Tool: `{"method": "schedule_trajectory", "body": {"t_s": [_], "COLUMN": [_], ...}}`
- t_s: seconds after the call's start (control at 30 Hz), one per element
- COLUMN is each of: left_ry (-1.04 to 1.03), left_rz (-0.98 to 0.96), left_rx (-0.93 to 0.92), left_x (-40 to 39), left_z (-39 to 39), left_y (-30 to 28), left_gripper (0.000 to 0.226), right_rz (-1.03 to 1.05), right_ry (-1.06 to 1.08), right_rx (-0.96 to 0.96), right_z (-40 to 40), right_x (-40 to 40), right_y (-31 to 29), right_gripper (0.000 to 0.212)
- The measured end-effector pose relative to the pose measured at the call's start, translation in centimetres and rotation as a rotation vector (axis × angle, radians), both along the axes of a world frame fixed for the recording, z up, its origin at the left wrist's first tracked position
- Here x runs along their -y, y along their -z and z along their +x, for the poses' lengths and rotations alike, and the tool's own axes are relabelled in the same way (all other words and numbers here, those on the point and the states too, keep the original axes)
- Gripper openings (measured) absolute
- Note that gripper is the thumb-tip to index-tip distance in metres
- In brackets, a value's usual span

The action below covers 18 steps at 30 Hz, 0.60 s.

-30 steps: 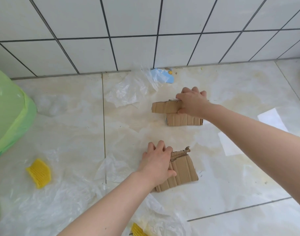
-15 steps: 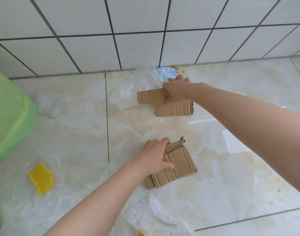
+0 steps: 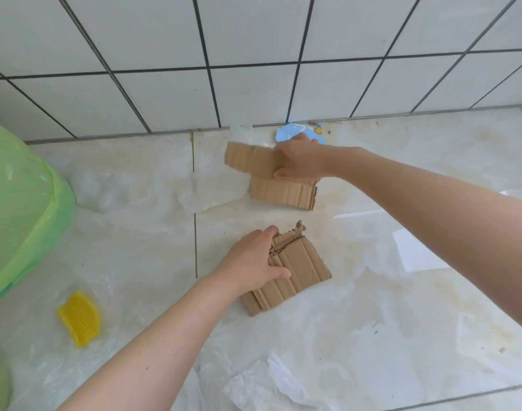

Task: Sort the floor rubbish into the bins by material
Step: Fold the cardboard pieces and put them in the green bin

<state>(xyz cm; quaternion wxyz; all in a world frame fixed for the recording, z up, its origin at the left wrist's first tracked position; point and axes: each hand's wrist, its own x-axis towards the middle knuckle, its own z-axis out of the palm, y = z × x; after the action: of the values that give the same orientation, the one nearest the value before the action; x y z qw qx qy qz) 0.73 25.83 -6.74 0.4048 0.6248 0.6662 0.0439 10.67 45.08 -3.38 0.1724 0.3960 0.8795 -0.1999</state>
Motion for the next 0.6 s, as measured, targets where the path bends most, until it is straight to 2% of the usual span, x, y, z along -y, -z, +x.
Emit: {"method": "schedule_trajectory", "body": {"t_s": [0.07,0.17,0.37,0.47,0.6], "left_ry": [-0.014,-0.026,-0.011,-0.017,-0.096], "left_rz": [0.026,0.031,0.018,-0.003,-0.041], "left_rx": [-0.031,-0.030,-0.024,-0.012,0.050], "left_x": [0.0,0.1,-0.2,-0.2,-0.6], "left_z": [-0.4,-0.6,-0.7,-0.9,-2.7], "left_y": [0.1,0.2,0.4,0.3,-0.2], "left_gripper": [0.064,0.066,0.066,0.065,0.044], "right_rz": [0.049,0.064,0.000,-0.045,-0.024], "right_ry": [0.077,0.143,0.249,0.270,0.182], "right_rx": [0.053,0.127,0.092,0.137,0.135], "right_z": [1.2,3.0,3.0,2.6,3.3], "right_x": [-1.5,-3.3,-4.6,-4.6,-3.3], "right_y": [-0.1,0.6,1.5,2.0,2.3], "right_gripper": [0.036,0.050,0.067,0.074,0.059]}}
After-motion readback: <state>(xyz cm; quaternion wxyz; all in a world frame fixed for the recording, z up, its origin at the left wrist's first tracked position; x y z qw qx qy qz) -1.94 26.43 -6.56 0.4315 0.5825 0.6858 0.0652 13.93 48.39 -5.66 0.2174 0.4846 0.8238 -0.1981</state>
